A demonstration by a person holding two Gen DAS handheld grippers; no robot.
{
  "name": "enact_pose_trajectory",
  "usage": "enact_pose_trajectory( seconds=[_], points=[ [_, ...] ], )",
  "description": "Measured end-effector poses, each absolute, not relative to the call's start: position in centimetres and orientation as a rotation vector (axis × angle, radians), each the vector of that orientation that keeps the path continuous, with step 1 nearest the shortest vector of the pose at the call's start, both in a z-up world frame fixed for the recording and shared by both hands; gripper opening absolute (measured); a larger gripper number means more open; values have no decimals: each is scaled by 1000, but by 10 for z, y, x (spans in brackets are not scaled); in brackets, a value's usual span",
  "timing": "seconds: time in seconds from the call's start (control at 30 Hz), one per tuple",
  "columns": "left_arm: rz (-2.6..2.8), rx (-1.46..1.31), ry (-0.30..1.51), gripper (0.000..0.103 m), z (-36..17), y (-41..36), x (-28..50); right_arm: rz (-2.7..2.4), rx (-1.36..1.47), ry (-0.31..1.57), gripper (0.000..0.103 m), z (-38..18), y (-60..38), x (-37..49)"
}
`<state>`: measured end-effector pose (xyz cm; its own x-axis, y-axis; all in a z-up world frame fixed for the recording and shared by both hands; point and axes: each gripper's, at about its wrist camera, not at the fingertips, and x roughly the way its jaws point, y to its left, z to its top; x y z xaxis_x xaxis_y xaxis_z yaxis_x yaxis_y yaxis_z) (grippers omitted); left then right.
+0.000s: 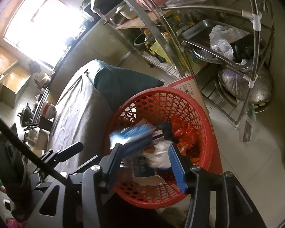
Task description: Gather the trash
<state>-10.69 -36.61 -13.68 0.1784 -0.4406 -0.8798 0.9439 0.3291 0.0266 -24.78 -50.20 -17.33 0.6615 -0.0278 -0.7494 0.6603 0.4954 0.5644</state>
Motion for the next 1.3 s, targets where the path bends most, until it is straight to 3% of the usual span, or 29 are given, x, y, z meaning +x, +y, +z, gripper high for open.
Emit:
enact_pose_trajectory(
  seconds=[0.37,0.47,0.57,0.83,1.3],
  points=[
    [-981,626,788,68,-93,-322,-90,-445,854,744,54,-145,-482,-226],
    [-901,583,765,72,-78,-292,-72,-419,765,743,54,-130,-464,-208],
    [-814,522,759,73,-67,-256,-49,-373,672,741,59,-115,-439,-182],
    [-511,435,780,74,-57,-145,-2,-238,453,742,59,-80,-361,-125],
    [-272,242,767,74,-30,-30,-27,-207,361,686,65,-36,-247,-161]
  ],
)
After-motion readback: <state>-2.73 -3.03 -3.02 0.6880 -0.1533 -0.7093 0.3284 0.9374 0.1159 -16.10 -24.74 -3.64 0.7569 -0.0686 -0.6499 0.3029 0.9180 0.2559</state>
